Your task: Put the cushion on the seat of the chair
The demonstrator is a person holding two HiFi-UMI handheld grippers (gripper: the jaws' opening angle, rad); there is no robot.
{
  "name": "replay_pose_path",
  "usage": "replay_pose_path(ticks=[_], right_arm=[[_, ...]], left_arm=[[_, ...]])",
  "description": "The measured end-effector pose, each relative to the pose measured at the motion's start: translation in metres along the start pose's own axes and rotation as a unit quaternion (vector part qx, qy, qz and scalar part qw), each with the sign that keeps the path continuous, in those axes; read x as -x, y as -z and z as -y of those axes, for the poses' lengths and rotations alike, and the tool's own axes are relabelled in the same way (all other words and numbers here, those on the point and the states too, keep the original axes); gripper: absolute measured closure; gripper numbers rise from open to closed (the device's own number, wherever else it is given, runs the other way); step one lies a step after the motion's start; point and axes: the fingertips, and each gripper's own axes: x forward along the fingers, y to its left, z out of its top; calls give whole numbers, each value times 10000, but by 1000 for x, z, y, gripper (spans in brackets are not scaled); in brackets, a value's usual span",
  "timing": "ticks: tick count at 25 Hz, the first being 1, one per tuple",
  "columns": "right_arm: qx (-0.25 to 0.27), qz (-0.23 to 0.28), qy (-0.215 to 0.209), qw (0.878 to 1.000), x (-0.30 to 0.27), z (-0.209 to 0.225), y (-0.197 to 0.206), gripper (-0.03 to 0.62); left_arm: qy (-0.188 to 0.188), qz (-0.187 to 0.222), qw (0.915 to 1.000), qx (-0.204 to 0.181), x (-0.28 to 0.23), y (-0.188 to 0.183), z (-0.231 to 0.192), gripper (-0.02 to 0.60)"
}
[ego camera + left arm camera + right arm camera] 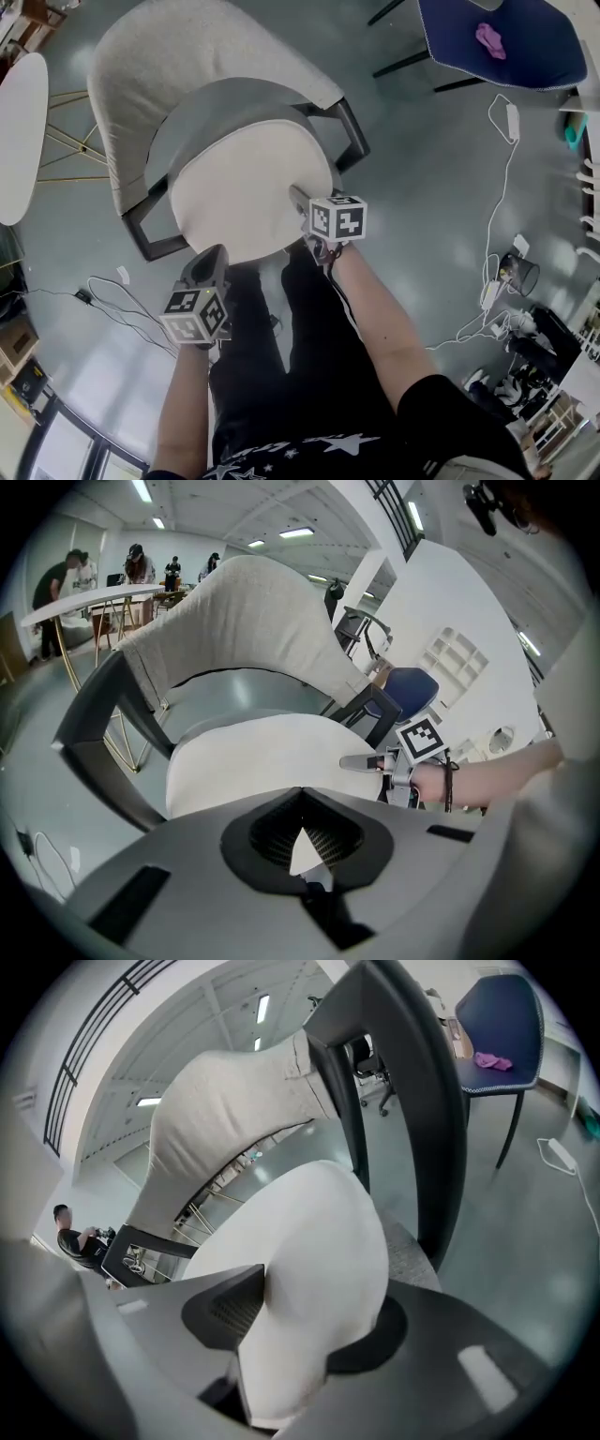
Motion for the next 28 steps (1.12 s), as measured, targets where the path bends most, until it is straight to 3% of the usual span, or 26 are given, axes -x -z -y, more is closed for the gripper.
replay_pose_path(ticks=[4,10,14,19,23,28], right_arm=[[-48,-223,114,9997,-3,13,5,335],[-142,-620,109,9979,-1,30,22,281],[-221,-542,309,9978,6,45,19,241],[-514,-414,418,9969,26,57,16,235],[-408,-369,289,9981,40,49,16,235],[-302,-120,-192,9993,54,30,21,237]], left_arm=[[-37,119,9998,150,-4,0,6,574],[-187,282,9991,242,0,3,11,574],[-352,445,9975,421,4,2,11,574],[-490,691,9946,592,7,6,10,574],[-591,900,9905,851,10,7,10,574],[-616,1081,9865,1064,9,14,13,574]])
